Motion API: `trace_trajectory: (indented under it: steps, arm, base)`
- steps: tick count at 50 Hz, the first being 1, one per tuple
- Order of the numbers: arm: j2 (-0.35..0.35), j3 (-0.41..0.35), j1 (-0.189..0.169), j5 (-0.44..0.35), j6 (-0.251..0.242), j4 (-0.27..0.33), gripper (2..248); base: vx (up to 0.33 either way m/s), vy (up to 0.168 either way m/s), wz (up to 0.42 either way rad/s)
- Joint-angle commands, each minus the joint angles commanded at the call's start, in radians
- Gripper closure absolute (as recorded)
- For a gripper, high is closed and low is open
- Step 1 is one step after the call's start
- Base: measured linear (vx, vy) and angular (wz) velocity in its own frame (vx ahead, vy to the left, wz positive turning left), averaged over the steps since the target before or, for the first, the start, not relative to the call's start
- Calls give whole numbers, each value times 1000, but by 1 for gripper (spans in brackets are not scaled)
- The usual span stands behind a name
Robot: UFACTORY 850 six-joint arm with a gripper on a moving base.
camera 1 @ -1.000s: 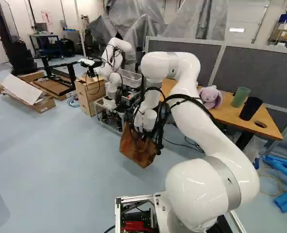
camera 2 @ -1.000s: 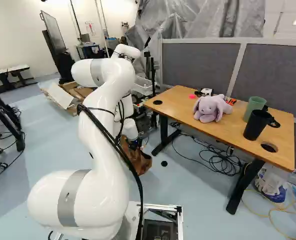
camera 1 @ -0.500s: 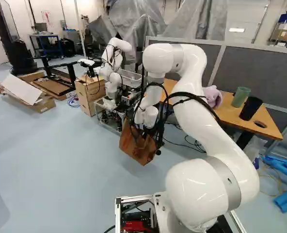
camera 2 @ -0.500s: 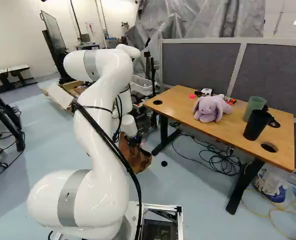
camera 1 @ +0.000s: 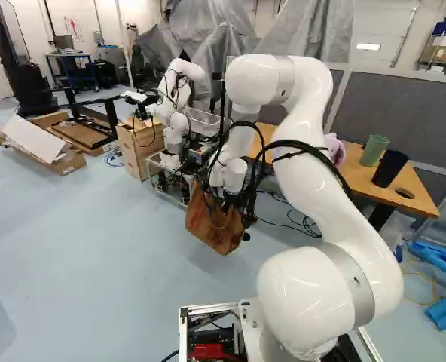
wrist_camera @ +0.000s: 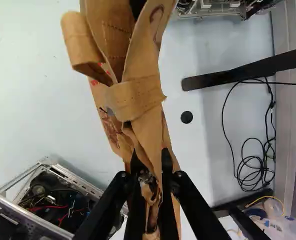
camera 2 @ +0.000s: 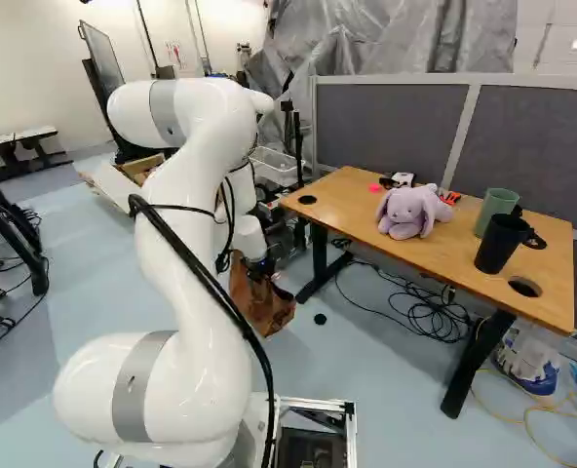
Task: Pick up the bag on the ground and place it on the table
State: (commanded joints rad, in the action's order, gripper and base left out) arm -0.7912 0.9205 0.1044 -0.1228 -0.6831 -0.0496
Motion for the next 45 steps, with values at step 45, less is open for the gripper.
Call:
trace_trajectory:
  steps: [45]
  arm:
    - [123, 7, -10, 186, 0, -22, 225]
  base:
    - [0, 0, 0]
